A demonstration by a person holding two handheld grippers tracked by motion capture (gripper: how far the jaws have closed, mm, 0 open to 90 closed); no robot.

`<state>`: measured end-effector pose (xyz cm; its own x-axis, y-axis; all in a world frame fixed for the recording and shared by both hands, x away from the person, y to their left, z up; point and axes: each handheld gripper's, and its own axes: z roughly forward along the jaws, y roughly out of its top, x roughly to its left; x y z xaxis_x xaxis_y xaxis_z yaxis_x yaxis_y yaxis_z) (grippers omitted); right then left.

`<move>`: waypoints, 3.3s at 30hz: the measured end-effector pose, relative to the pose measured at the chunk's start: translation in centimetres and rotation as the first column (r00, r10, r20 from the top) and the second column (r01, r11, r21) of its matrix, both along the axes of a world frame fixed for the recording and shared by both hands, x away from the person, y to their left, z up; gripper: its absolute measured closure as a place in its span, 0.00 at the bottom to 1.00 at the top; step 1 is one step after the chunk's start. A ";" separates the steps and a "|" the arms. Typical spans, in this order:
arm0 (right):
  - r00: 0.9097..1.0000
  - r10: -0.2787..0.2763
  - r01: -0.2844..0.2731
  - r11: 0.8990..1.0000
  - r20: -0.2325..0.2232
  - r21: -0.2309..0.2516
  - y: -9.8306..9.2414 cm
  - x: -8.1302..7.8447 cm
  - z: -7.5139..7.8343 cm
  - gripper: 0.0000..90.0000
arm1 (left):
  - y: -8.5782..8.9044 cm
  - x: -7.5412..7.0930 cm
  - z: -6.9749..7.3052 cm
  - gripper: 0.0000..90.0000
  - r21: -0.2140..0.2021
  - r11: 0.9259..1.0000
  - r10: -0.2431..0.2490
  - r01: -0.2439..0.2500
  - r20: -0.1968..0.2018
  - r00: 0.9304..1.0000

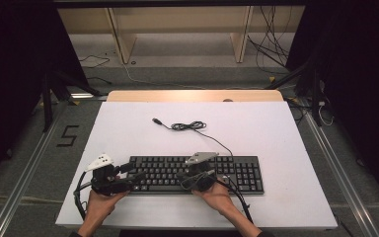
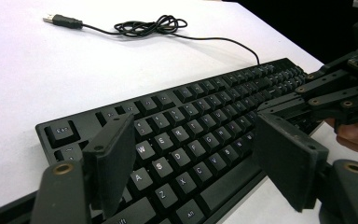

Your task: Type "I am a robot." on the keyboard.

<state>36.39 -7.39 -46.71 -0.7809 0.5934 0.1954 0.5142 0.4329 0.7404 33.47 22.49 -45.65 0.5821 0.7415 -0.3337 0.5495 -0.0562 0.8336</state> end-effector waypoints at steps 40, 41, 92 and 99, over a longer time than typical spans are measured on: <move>1.000 -0.003 0.003 0.999 -0.007 0.036 0.2 -0.1 -0.4 0.84 | 0.2 0.0 0.0 0.32 -0.003 1.000 0.004 -0.004 0.007 1.000; 1.000 -0.001 0.002 0.999 -0.008 0.046 0.1 -0.1 -0.3 0.80 | 0.2 0.0 0.0 0.32 -0.003 1.000 0.004 -0.004 0.008 1.000; 0.997 0.080 -0.080 0.997 -0.005 -0.013 1.3 -1.8 -0.8 1.00 | 0.4 0.0 0.1 0.32 -0.001 1.000 0.009 -0.009 0.017 1.000; 0.997 0.079 -0.079 0.997 -0.002 -0.026 1.4 -1.7 -1.0 1.00 | 0.4 0.0 0.1 0.32 -0.003 1.000 0.010 -0.010 0.017 1.000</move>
<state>34.66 -6.02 -47.69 -0.8255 0.5346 0.1813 0.4781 0.4913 0.7281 33.51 22.85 -45.59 0.5802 0.7465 -0.3258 0.5360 -0.0487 0.8428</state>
